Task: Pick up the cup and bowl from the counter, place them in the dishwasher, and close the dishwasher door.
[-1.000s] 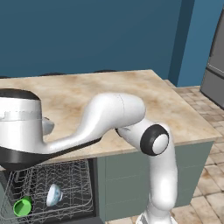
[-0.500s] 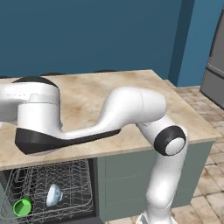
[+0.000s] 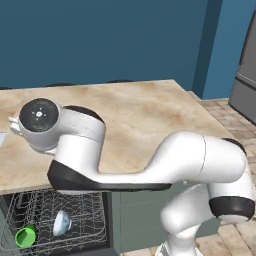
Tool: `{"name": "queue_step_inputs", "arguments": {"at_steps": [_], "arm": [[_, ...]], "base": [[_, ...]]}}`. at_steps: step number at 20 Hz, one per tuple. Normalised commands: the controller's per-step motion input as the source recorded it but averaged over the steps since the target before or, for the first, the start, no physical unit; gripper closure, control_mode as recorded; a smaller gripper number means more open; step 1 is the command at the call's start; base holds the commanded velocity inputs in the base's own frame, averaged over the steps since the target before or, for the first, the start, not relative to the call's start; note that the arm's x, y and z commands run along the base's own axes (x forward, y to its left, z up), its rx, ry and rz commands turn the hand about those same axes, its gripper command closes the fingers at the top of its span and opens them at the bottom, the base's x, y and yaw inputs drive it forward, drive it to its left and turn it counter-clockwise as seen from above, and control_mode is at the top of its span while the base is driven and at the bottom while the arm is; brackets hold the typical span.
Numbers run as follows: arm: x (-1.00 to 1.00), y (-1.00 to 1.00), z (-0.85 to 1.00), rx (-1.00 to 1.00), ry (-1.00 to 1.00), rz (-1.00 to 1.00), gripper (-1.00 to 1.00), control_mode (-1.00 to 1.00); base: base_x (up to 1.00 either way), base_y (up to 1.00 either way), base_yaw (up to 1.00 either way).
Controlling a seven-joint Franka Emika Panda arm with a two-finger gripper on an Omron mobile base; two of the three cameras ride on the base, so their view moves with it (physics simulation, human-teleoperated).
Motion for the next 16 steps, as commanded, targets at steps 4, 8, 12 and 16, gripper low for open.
{"name": "queue_step_inputs", "arguments": {"at_steps": [4, 8, 12, 16], "arm": [[0.06, -0.39, -0.24, 0.26, 0.07, 0.57, -1.0, -1.0], [0.15, -0.37, -0.27, 0.23, 0.11, 0.62, -1.0, -1.0], [0.18, -0.14, -0.06, 0.12, 0.15, 0.53, -1.0, -1.0], [0.26, 0.03, 0.0, 0.01, 0.14, 0.35, -1.0, -1.0]], "base": [[0.0, 0.0, 0.0], [0.0, 0.0, 0.0], [0.0, 0.0, 0.0], [0.0, 0.0, 0.0]]}}
